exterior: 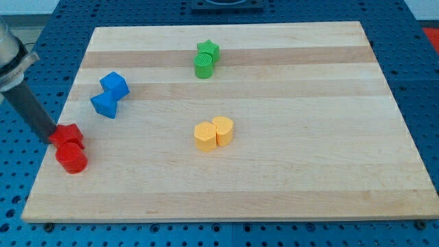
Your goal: Place red star to the bottom of yellow heart
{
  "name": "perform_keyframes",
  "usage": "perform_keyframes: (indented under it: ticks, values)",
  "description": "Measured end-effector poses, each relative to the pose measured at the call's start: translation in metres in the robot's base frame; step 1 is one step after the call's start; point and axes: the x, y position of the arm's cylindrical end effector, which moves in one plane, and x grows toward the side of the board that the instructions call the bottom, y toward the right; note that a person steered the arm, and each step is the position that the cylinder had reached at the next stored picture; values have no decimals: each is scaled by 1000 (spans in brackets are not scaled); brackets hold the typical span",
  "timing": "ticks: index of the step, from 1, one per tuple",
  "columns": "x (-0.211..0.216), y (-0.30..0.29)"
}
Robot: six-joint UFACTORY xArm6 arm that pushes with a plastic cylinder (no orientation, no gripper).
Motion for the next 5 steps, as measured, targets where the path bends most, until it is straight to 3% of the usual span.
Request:
perform_keyframes:
  ticks: [2,5]
  values:
    - [19,72]
    - [17,90]
